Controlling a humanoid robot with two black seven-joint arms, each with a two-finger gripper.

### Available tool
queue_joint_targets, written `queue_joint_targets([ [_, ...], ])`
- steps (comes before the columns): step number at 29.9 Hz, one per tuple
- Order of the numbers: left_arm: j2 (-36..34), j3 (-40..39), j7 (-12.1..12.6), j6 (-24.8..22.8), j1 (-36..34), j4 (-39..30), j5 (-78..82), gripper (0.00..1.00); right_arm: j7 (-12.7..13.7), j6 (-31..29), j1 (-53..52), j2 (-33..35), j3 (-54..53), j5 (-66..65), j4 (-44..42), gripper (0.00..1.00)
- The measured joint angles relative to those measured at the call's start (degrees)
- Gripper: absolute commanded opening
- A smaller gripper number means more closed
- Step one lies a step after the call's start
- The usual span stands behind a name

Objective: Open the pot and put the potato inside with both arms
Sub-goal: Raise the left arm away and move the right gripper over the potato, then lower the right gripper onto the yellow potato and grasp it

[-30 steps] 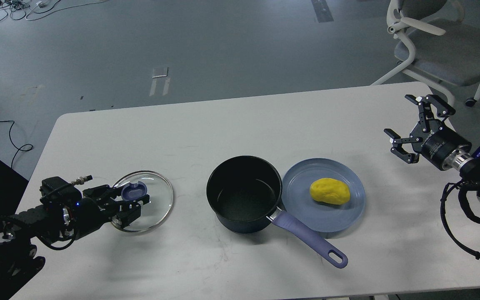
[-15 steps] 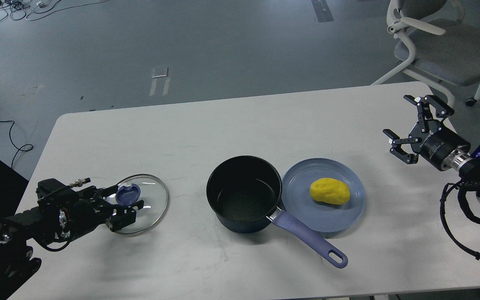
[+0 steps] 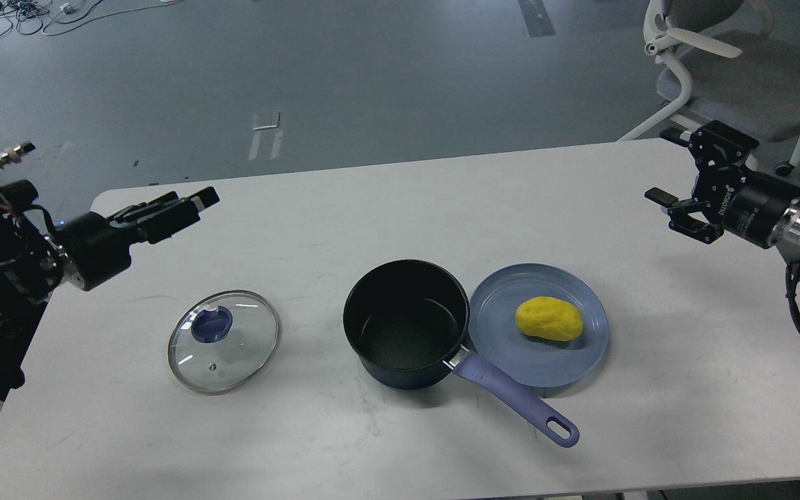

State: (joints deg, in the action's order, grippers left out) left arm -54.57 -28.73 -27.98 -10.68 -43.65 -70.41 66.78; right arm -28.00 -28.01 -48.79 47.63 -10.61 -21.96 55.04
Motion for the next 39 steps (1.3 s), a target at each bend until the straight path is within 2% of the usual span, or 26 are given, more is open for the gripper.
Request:
queue_joint_targets([
  [4,1.3,-0.1,0.0,-4.5,-3.8,-0.1,-19.9,0.98,0.0,0.0,-12.7,4.0,7.8,-14.1,4.1,1.0],
  [8,3.0,-0.1,0.0,-5.5,-4.2,-0.1,-34.0,0.98,0.0,0.0,-24.4,4.9,17.0,-27.6,7.8,1.0],
  [12,3.8,-0.7,0.0,-5.7,-4.2,-0.1,-37.8,0.98,0.0,0.0,-34.2,3.4,27.2,-40.8,11.5,1.0],
  [16,5.1,-2.2,0.0,-5.8,-4.2,-0.1,-38.1,0.98,0.0,0.0,-41.9,-0.9,36.6,-49.6,14.2,1.0],
  [23,7.6,-2.7,0.0,-5.7,-4.0,-0.1,-38.0,0.98,0.0,0.0,-44.4,-13.1,45.6,-56.6,14.3,1.0],
  [28,7.7,-2.8,0.0,-5.7,-4.0,-0.1,-38.0,0.98,0.0,0.0,-44.5,-19.2,50.2,-57.4,12.7,1.0],
  [31,7.7,-2.8,0.0,-5.7,-3.9,-0.1,-38.0,0.98,0.0,0.2,-44.5,-21.9,53.0,-57.5,11.4,1.0],
  [39,7.7,-2.9,0.0,-5.8,-3.8,-1.4,-38.0,0.98,0.0,5.3,-42.9,-25.3,55.8,-57.4,9.8,1.0],
])
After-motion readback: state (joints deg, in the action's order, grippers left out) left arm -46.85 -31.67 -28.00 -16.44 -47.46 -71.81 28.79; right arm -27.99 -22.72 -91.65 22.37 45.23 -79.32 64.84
